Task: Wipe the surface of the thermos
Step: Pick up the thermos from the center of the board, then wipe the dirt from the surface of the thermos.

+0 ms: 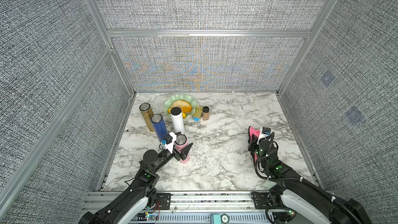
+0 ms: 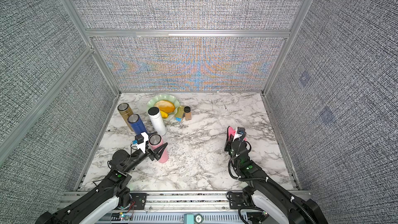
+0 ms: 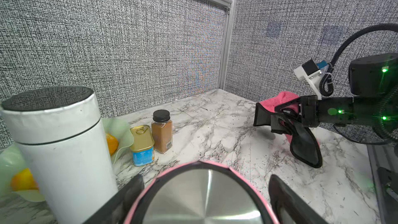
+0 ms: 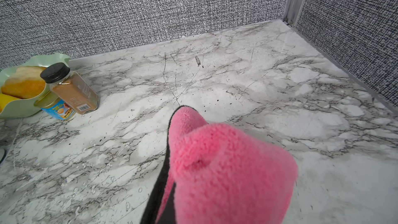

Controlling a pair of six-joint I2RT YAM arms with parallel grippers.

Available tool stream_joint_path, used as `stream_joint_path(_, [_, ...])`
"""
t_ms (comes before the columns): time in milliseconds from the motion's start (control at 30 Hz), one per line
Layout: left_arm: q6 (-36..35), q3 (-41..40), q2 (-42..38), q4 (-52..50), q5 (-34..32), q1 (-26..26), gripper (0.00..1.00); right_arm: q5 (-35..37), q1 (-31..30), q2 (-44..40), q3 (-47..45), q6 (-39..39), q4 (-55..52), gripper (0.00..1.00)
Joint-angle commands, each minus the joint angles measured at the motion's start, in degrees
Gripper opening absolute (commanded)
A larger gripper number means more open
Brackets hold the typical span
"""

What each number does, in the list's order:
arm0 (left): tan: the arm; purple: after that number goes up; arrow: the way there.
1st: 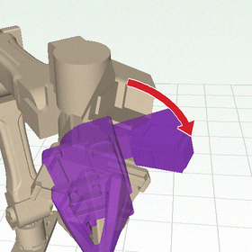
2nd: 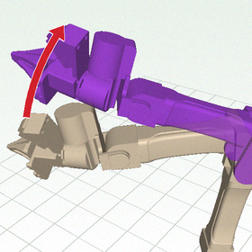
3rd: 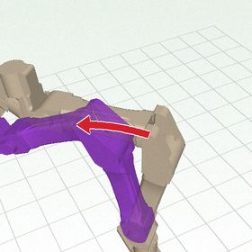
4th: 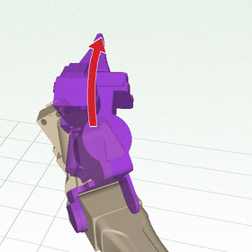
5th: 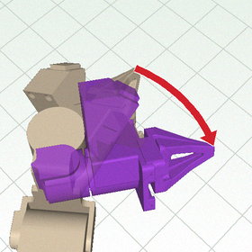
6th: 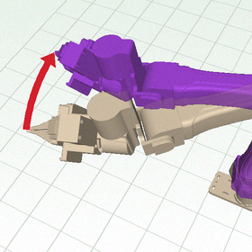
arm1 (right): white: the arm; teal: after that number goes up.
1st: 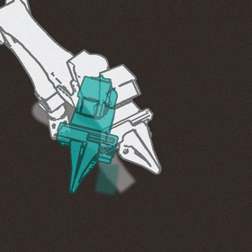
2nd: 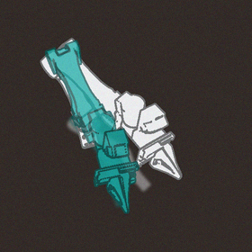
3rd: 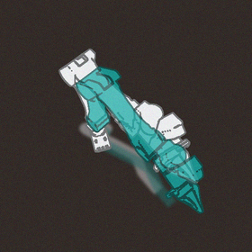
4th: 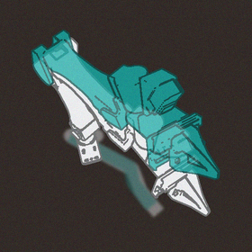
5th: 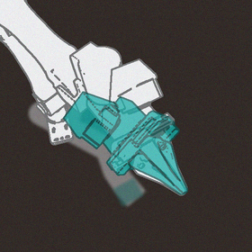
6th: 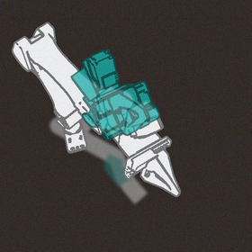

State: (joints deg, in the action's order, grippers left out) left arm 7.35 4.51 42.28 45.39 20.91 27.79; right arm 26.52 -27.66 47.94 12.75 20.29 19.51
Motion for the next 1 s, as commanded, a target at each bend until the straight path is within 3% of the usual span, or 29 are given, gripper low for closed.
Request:
stream_joint_path(0, [-0.87,0.07,0.82,4.29,-3.17,0.42,0.86,-0.02,0.07,-0.31,0.04,0.50,0.54,0.00])
stream_joint_path(233, [-1.62,-0.04,3.16,5.60,-4.91,0.60,0.64,-0.24,0.06,-0.66,-0.18,0.33,0.56,0.00])
stream_joint_path(300, [-1.58,0.19,4.76,6.47,-4.36,0.67,0.47,-0.32,0.06,-0.66,-0.26,0.27,0.65,0.00])
stream_joint_path(367, [-1.39,0.49,6.25,7.80,-3.63,0.64,0.37,-0.25,0.06,-0.77,-0.30,0.27,0.70,0.00])
stream_joint_path(467, [-0.44,1.93,8.92,11.42,-3.77,0.63,0.33,-1.50,0.06,-1.57,-0.30,-0.04,1.08,0.00])
stream_joint_path(667, [2.00,12.85,16.30,11.22,-0.77,0.60,0.21,-13.46,-4.51,-0.44,5.33,1.33,6.63,0.00])
stream_joint_path(767, [4.78,18.12,19.11,12.99,1.85,0.62,0.21,-13.62,-10.78,4.17,10.93,0.07,9.29,0.00])
stream_joint_path(833, [7.23,20.92,20.90,15.04,3.34,0.60,0.19,-17.93,-12.97,8.22,14.29,1.06,11.27,0.00])
stream_joint_path(967, [12.68,25.64,25.47,18.68,5.09,0.62,0.15,-23.67,-17.87,19.19,15.40,1.03,26.25,0.00])
